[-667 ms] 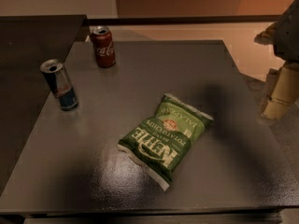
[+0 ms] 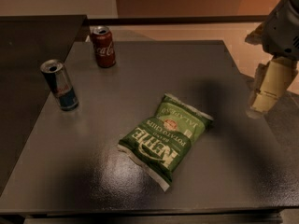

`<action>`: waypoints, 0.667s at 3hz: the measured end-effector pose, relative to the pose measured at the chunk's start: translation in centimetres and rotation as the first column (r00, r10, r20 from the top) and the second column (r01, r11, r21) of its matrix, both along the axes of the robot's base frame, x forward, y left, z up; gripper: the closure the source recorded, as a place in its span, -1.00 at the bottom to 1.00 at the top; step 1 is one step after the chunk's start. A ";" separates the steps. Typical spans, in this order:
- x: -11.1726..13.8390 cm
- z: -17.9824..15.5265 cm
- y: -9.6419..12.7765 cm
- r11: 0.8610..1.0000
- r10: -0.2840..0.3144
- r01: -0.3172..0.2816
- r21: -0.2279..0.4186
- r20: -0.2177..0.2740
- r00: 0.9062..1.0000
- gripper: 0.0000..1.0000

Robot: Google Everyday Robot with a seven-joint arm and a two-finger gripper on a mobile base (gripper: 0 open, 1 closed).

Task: Pick coke can

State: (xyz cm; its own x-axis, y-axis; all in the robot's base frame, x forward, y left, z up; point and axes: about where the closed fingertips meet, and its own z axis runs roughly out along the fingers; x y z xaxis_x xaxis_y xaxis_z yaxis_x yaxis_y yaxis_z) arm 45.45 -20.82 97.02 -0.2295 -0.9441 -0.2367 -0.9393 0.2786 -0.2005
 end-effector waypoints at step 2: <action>6.9 -2.1 6.0 0.982 0.029 -0.030 0.185 0.005 1.000 -1.00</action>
Offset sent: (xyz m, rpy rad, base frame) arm 0.1132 0.0984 -0.0313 0.2978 -0.0114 0.0474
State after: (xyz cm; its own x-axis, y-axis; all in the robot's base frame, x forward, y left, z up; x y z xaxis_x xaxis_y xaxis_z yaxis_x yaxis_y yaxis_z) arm 52.37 -14.86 94.90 -0.2013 -0.8905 -0.4080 -0.9473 0.2830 -0.1504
